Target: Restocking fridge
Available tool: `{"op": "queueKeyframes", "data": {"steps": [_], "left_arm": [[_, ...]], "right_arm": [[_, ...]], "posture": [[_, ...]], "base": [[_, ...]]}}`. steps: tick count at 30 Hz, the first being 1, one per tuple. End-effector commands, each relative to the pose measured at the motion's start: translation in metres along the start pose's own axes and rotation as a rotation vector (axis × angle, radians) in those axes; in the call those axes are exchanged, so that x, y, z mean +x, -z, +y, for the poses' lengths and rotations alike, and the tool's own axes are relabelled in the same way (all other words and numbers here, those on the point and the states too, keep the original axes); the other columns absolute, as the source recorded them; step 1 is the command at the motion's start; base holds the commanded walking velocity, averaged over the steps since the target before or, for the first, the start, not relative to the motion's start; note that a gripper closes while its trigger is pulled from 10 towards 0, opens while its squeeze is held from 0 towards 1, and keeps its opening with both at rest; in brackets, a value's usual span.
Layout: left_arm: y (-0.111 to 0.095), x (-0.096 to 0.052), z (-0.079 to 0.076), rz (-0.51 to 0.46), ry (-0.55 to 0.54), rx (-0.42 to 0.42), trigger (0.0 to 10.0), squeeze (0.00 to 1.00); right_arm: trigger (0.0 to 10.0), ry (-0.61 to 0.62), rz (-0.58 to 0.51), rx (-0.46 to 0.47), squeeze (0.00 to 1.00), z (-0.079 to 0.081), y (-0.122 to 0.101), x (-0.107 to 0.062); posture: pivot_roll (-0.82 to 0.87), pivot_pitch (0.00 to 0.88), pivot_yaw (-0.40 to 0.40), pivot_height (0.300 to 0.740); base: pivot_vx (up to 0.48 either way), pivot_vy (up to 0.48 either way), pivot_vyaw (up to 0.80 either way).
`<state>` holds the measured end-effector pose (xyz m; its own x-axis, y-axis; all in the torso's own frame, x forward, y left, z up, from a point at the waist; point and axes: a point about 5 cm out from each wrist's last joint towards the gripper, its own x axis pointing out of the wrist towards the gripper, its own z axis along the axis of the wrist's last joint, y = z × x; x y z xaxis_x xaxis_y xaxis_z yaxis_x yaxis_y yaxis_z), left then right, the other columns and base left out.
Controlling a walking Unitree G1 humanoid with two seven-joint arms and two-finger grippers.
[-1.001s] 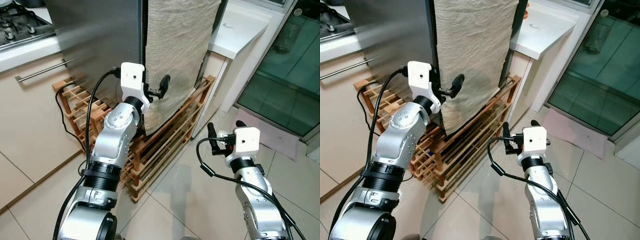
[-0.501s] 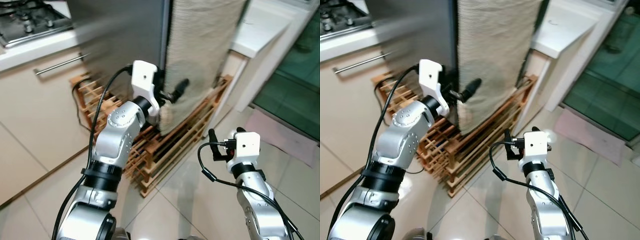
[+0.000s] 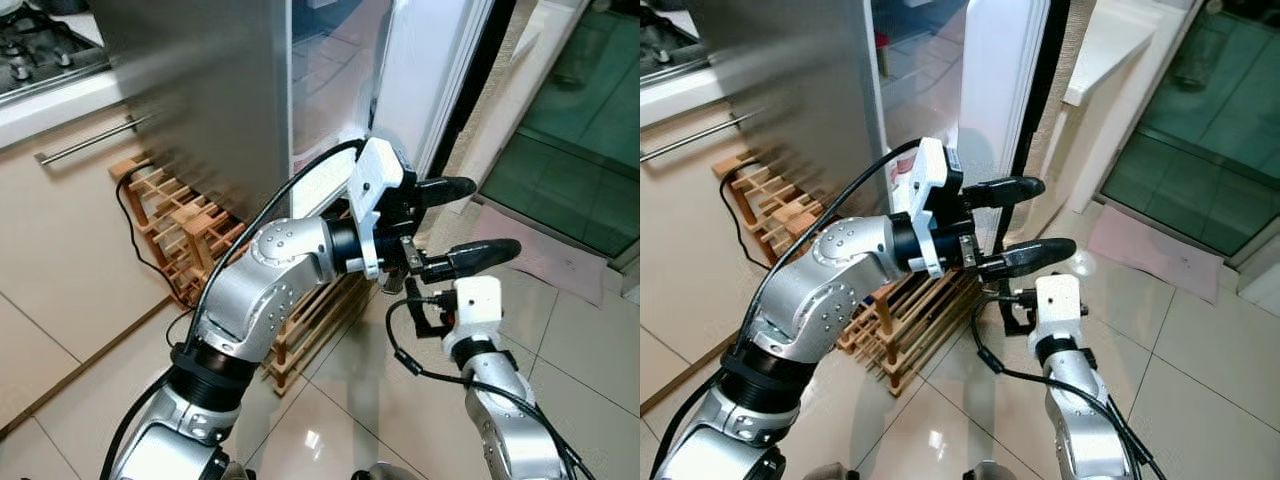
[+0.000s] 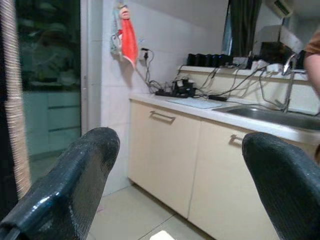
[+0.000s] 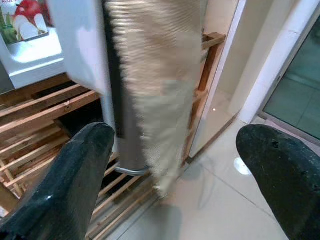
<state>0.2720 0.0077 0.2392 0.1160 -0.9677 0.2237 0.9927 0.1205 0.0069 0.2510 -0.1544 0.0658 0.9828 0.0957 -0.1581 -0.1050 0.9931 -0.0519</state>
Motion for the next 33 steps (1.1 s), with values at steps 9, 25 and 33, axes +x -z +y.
{"op": "queueKeyframes", "data": {"steps": [9,25,33], "left_arm": [[0.005,-0.045,0.014,-0.034,-0.275,-0.143,10.0,0.0],[0.051,-0.147,0.052,0.127,-1.284,0.039,10.0,0.0],[0.067,-0.164,0.04,0.195,-1.447,0.107,10.0,0.0]], "right_arm": [[10.0,0.167,0.399,0.045,0.0,-0.039,0.074,-0.017],[10.0,-0.148,0.189,0.144,0.0,0.003,0.032,0.037],[10.0,-0.158,-0.163,0.23,0.0,0.013,-0.069,0.076]], "posture": [[-0.01,0.036,-0.04,0.722],[0.09,0.0,-0.074,0.722],[0.08,0.0,-0.062,0.722]], "base": [[0.0,0.0,0.0],[0.0,0.0,0.08],[0.0,0.0,0.55]]}}
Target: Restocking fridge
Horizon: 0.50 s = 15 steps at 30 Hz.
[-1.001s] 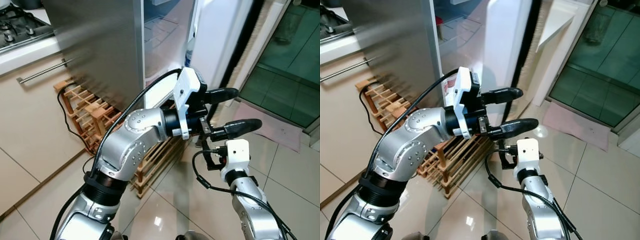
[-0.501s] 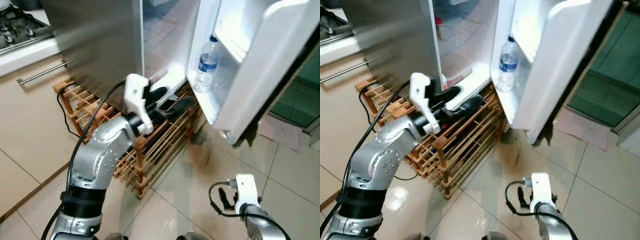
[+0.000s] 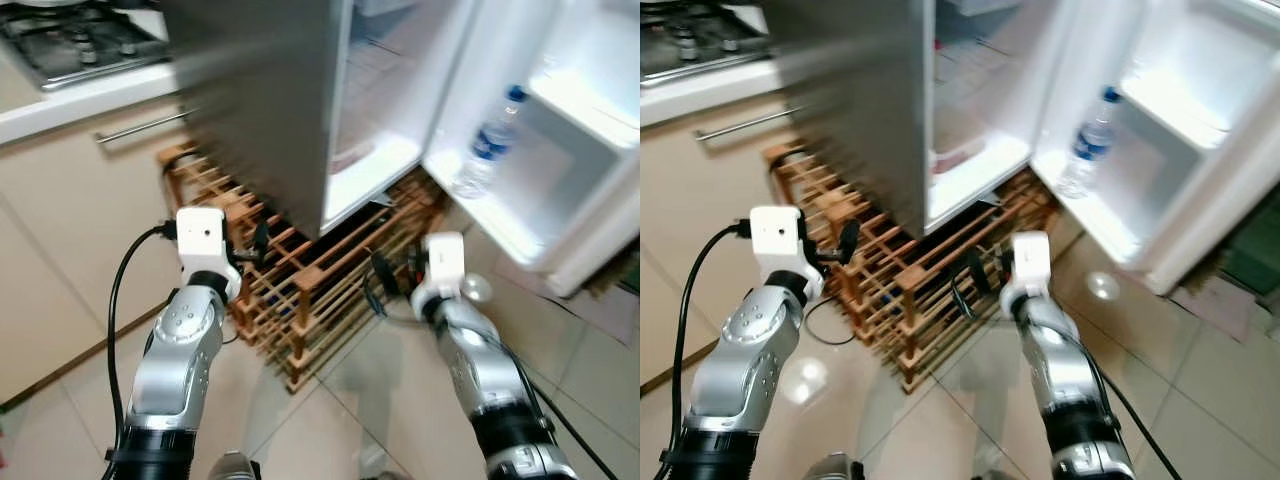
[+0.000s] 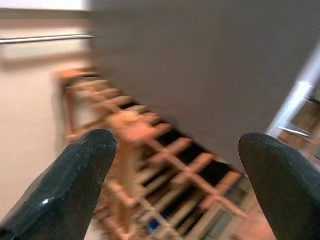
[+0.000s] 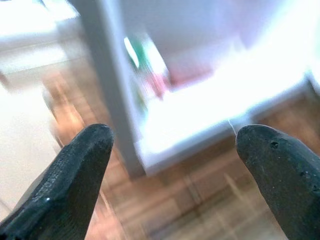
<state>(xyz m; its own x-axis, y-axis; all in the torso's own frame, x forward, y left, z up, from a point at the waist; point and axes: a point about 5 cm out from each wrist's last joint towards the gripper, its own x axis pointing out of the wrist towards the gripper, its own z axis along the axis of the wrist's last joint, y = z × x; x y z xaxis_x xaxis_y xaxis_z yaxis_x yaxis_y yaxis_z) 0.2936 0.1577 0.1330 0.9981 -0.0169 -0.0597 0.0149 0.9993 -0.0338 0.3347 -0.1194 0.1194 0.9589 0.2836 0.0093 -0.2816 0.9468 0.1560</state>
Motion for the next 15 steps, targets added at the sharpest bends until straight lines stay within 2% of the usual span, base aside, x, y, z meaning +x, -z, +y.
{"op": "queueKeyframes", "data": {"steps": [1,4,6,10,12,15], "left_arm": [[-0.006,0.004,0.001,-0.038,-0.038,0.002,10.0,0.0],[-0.01,0.011,-0.001,-0.065,-0.058,0.014,10.0,0.0],[-0.011,0.012,-0.01,-0.078,-0.04,0.031,10.0,0.0],[-0.011,0.014,-0.018,-0.077,-0.026,0.043,10.0,0.0],[-0.013,0.017,-0.02,-0.09,-0.027,0.04,10.0,0.0],[-0.014,0.018,-0.022,-0.102,-0.019,0.051,10.0,0.0]], "right_arm": [[10.0,0.041,-0.039,0.032,0.0,-0.01,-0.011,0.0],[10.0,0.022,-0.063,0.013,0.0,-0.012,-0.018,0.002],[10.0,0.028,-0.058,0.004,0.0,-0.015,-0.017,0.001],[10.0,0.026,-0.058,-0.001,0.0,-0.014,-0.016,-0.001],[10.0,-0.024,-0.059,-0.028,0.0,-0.003,-0.014,-0.004],[10.0,-0.038,-0.056,-0.028,0.0,0.001,-0.012,-0.005]], "posture": [[0.09,0.0,-0.064,0.722],[0.08,0.0,-0.069,0.726],[0.08,0.0,-0.069,0.738],[0.07,0.0,-0.07,0.74],[0.06,0.0,-0.074,0.74],[0.06,0.0,-0.075,0.74]], "base": [[0.0,0.446,0.51],[0.0,0.45,0.48],[0.0,0.42,0.47],[0.0,0.0,0.46],[0.0,0.0,0.45],[0.0,0.0,0.44]]}}
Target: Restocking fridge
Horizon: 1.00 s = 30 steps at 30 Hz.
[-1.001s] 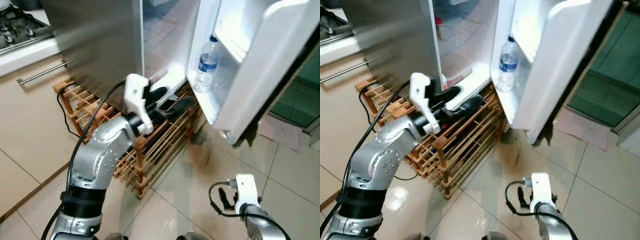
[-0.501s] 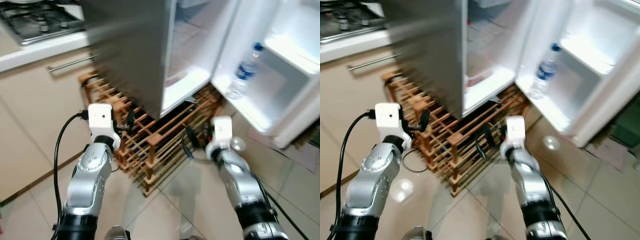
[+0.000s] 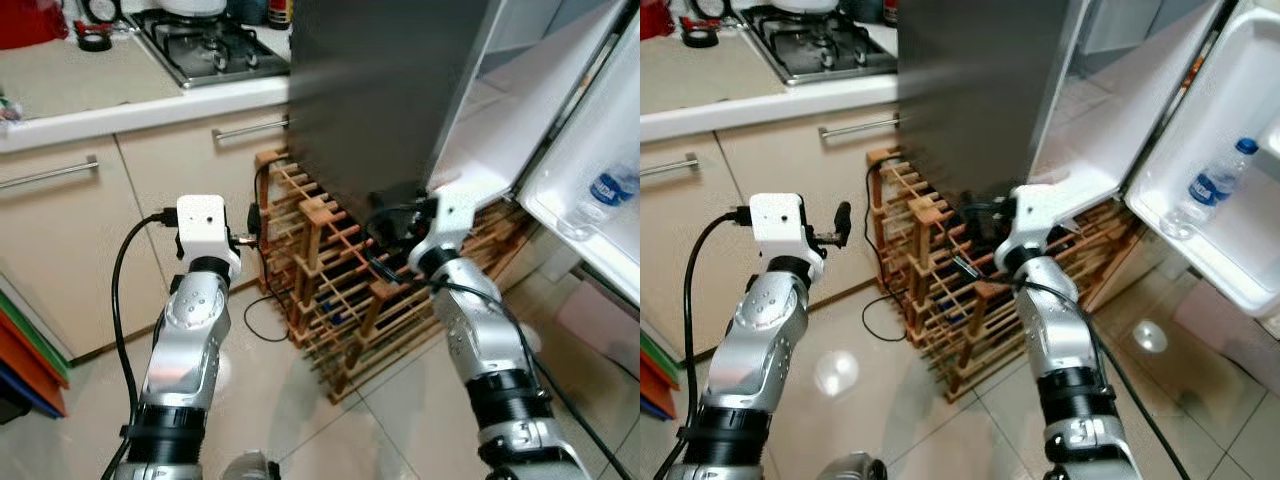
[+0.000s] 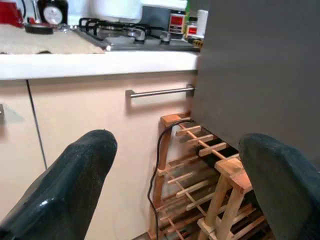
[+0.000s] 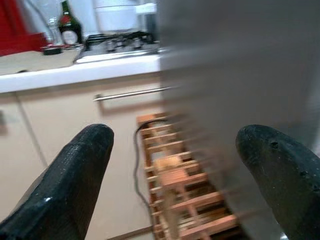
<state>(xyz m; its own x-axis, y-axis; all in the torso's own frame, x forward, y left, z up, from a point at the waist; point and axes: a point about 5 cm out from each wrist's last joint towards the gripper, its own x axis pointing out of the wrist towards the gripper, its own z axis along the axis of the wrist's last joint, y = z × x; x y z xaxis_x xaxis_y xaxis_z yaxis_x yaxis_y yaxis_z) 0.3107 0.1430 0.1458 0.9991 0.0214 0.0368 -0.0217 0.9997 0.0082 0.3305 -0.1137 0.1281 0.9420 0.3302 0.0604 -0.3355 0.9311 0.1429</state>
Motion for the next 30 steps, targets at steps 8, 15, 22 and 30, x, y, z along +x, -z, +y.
{"op": "queueKeyframes", "data": {"steps": [8,15,22,30], "left_arm": [[-0.009,0.004,-0.016,-0.049,0.067,0.042,10.0,0.0],[-0.023,0.007,-0.014,-0.114,0.043,-0.01,10.0,0.0],[-0.024,0.009,-0.016,-0.119,0.036,-0.021,10.0,0.0],[-0.007,0.008,-0.007,-0.043,0.017,0.007,10.0,0.0]], "right_arm": [[10.0,0.039,0.007,0.01,0.0,-0.011,0.0,-0.005],[10.0,0.046,0.021,0.003,0.0,-0.008,0.006,-0.006],[10.0,0.037,0.028,-0.006,0.0,-0.005,0.009,-0.008],[10.0,0.084,0.064,-0.024,0.0,-0.013,0.015,-0.012]], "posture": [[0.07,0.0,-0.077,0.74],[0.06,0.0,-0.066,0.74],[0.06,0.0,-0.068,0.74],[0.07,0.0,-0.067,0.74]], "base": [[0.0,0.0,0.37],[0.314,-0.261,0.0],[0.415,-0.153,0.0],[0.322,0.0,0.0]]}}
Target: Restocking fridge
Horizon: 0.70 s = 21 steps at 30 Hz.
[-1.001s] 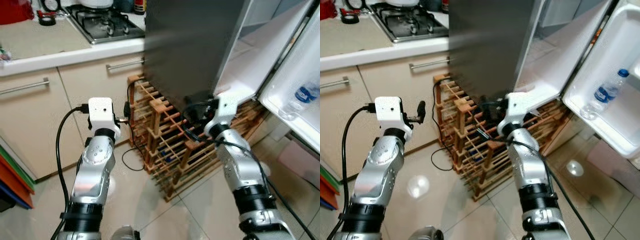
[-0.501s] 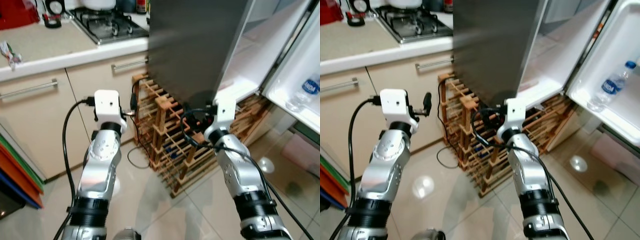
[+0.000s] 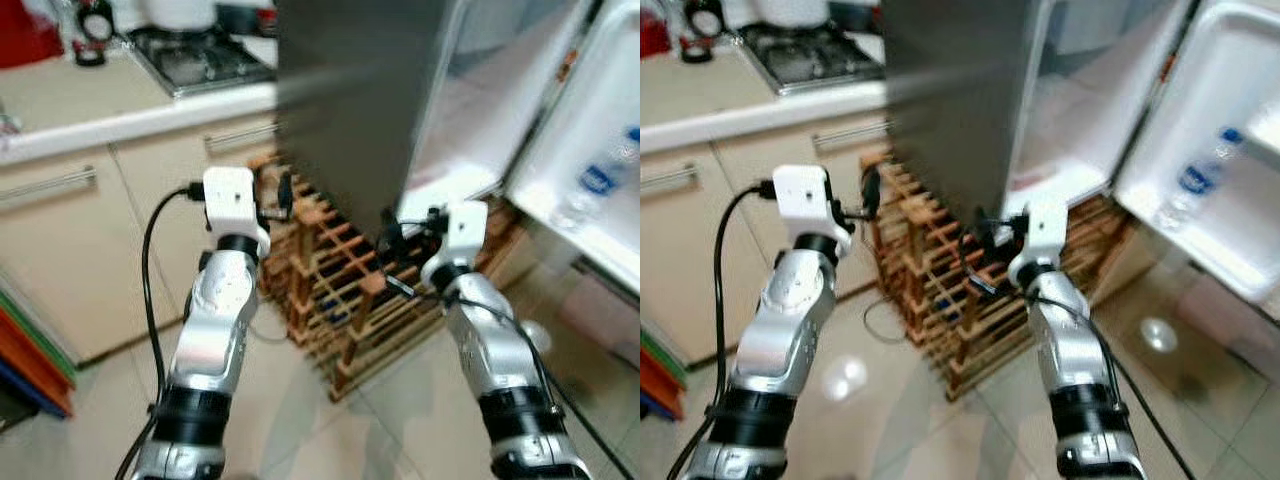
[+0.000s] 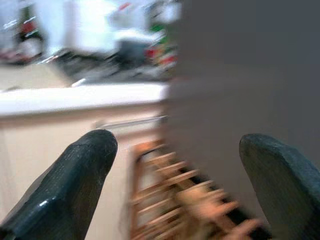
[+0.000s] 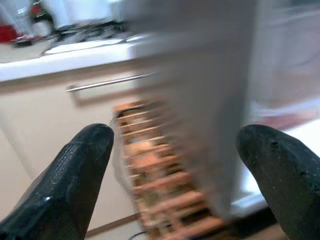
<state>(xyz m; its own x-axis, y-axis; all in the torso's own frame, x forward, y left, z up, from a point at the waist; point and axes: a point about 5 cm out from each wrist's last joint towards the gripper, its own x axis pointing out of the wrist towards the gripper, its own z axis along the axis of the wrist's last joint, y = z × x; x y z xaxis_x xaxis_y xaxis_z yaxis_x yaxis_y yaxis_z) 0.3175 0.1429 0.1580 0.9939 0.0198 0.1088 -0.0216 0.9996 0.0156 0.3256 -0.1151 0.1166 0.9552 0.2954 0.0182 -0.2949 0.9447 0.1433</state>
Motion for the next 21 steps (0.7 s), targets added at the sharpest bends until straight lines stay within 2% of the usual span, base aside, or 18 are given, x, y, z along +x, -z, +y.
{"op": "queueKeyframes", "data": {"steps": [1,3,4,5,7,12,16,21], "left_arm": [[0.007,0.0,-0.005,0.04,0.014,0.008,10.0,0.0],[0.024,-0.003,0.01,0.108,-0.035,0.023,10.0,0.0],[0.024,-0.003,0.01,0.108,-0.035,0.023,10.0,0.0],[0.043,-0.008,0.031,0.178,-0.099,0.071,10.0,0.0],[0.053,-0.013,0.044,0.219,-0.142,0.098,10.0,0.0],[0.067,-0.026,0.063,0.274,-0.236,0.103,10.0,0.0],[0.069,-0.028,0.063,0.274,-0.243,0.088,10.0,0.0],[0.06,-0.027,0.049,0.194,-0.183,0.106,10.0,0.0]], "right_arm": [[10.0,0.047,0.029,-0.028,0.0,-0.013,0.006,-0.007],[10.0,0.091,0.045,-0.046,0.0,-0.02,0.014,-0.014],[10.0,0.091,0.045,-0.046,0.0,-0.02,0.014,-0.014],[10.0,0.16,0.087,-0.087,0.0,-0.031,0.028,-0.025],[10.0,0.191,0.106,-0.12,0.0,-0.035,0.036,-0.032],[10.0,0.174,0.118,-0.129,0.0,-0.034,0.044,-0.042],[10.0,0.168,0.116,-0.132,0.0,-0.033,0.045,-0.042],[10.0,0.172,0.104,-0.103,0.0,-0.031,0.043,-0.036]], "posture": [[0.07,0.0,-0.067,0.74],[0.07,0.0,-0.07,0.74],[0.07,0.0,-0.07,0.74],[0.07,0.0,-0.071,0.74],[0.07,0.0,-0.072,0.74],[0.08,0.0,-0.072,0.74],[0.08,0.0,-0.074,0.74],[0.09,0.0,-0.078,0.74]], "base": [[0.0,0.0,0.0],[0.0,0.0,0.0],[0.0,0.0,0.0],[0.0,0.0,0.0],[0.0,0.0,0.0],[0.0,0.0,0.0],[0.0,0.0,0.44],[0.0,0.0,0.6]]}}
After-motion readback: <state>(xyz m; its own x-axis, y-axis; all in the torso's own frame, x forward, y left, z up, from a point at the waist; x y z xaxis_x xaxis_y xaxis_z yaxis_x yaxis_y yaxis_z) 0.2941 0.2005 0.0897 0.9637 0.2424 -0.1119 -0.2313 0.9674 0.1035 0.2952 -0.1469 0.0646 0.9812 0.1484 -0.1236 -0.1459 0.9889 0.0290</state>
